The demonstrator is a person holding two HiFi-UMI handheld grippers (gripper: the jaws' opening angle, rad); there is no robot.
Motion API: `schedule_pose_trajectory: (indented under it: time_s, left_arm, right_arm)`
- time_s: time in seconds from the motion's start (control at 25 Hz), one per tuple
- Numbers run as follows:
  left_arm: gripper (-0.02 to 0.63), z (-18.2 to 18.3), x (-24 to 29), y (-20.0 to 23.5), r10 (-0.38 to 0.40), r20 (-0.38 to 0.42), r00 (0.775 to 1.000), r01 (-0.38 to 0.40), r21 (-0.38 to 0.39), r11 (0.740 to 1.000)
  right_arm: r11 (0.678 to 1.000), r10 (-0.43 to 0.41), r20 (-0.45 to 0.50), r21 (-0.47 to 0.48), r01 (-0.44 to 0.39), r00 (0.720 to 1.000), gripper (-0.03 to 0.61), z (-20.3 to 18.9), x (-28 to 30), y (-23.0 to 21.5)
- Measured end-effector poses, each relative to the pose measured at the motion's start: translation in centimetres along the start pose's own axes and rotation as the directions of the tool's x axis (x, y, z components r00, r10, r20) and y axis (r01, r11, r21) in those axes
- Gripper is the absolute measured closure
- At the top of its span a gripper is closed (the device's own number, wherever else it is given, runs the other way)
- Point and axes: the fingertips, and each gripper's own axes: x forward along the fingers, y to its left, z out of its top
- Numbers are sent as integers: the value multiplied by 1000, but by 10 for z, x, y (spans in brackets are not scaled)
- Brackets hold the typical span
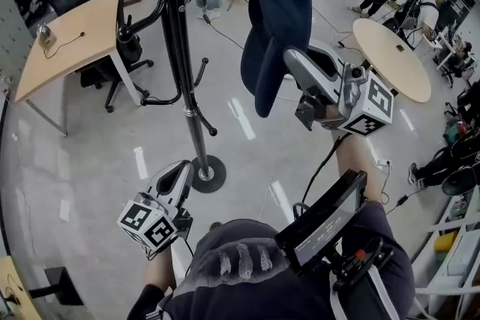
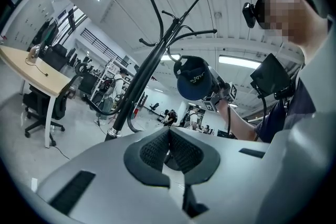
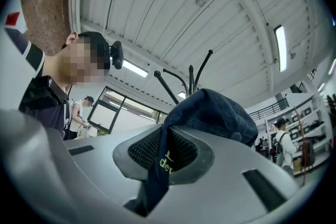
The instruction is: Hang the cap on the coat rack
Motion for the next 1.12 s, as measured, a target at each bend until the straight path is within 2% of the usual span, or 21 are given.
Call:
schedule_pose_trajectory:
  time_s: [0.24,0.44,1.12]
  left_arm:
    - [606,-1,5,-5,-1,0,1000,1,-4,1000]
    - [606,-8,1,-4,6,4,1000,-6,-11,1000]
    - [606,-11,1,1,26,-17,1000,-26,-8,1000]
  right_arm:
    - [995,69,-49,82,-65,996,546,-22,-1,5]
    - [992,76,-70,107,-68,995,546,-35,-3,8]
    - [980,94,-53,182,-83,994,546,-59,0,6]
